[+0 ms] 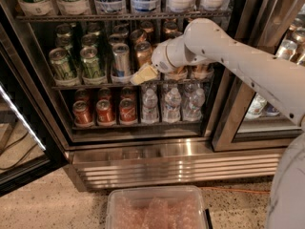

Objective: Pick orange can from middle shelf of fridge

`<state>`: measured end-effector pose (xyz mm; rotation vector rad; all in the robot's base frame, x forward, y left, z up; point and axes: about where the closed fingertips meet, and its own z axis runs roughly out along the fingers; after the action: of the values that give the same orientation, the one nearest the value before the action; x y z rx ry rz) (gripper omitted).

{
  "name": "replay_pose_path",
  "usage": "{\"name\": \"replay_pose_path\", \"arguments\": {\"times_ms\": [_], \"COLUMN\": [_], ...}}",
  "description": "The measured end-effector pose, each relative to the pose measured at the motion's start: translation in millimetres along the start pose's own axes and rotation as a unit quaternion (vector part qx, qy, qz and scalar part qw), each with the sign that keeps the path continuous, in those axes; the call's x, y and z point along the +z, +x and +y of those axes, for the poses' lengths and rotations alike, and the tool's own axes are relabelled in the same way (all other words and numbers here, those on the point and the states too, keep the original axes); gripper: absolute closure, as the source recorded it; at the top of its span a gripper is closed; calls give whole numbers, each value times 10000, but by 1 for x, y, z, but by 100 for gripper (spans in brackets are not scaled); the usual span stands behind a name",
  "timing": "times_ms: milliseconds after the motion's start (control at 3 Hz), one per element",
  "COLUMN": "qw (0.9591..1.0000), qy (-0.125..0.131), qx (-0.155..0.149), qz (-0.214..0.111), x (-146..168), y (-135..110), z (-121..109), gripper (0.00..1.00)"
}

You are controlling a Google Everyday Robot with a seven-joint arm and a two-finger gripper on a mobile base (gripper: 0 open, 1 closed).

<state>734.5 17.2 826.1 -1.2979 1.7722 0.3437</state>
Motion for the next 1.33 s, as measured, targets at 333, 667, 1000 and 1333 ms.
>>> {"name": "replay_pose_path", "arguments": {"times_ms": [333,667,1000,1333], "qw": [10000,10000,10000,10000], "qy": [-41,-41,-41,-42], "qx": [67,67,67,67], "qz": [-35,-35,-35,-35], "x": [4,4,4,4], "y": [-3,-3,-3,-3], "z": [5,5,5,5], "gripper": [40,63,86,100]}}
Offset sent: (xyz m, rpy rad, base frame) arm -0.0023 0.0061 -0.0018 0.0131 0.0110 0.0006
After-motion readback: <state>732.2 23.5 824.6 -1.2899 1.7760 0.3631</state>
